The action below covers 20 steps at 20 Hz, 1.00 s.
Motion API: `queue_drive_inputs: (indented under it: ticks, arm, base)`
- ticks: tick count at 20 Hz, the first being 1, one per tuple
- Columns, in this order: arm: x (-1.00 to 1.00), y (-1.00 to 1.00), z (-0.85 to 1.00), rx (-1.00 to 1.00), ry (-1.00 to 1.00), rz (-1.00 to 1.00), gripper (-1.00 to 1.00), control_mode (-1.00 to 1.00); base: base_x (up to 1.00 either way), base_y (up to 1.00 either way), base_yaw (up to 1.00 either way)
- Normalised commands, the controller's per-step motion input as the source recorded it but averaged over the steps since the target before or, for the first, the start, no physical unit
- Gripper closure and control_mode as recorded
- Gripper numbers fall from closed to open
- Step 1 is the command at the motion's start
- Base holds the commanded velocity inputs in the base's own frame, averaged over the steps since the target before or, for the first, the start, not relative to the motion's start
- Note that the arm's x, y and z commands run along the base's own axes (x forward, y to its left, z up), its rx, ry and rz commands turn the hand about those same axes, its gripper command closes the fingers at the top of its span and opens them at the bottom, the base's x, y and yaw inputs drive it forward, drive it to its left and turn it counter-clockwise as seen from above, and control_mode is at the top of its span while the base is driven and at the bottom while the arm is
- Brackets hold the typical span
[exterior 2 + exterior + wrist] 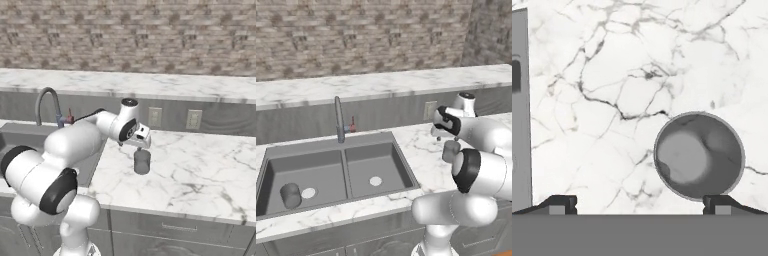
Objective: Place the glass cup in the left basin and the glass cup in the right basin of the sink.
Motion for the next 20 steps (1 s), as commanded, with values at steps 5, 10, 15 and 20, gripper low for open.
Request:
queue_drive_inputs:
  ticks: [5,10,15,20]
  arm:
    - [0.10,0.00,-0.20,-0.02,0.00,0.00,-1.00,-1.00]
    - [0.07,-0.01,-0.14,-0.01,0.00,0.00,-1.00,-1.00]
    - [0.04,-0.05,-0.12,0.00,0.00,0.00,-1.00,-1.00]
    - [0.07,-0.04,-0.19,0.00,0.00,0.00,-1.00,-1.00]
  base:
    - [0.00,0.00,0.00]
    - [0.00,0.00,0.00]
    - [0.00,0.00,0.00]
    - [0.00,0.00,0.00]
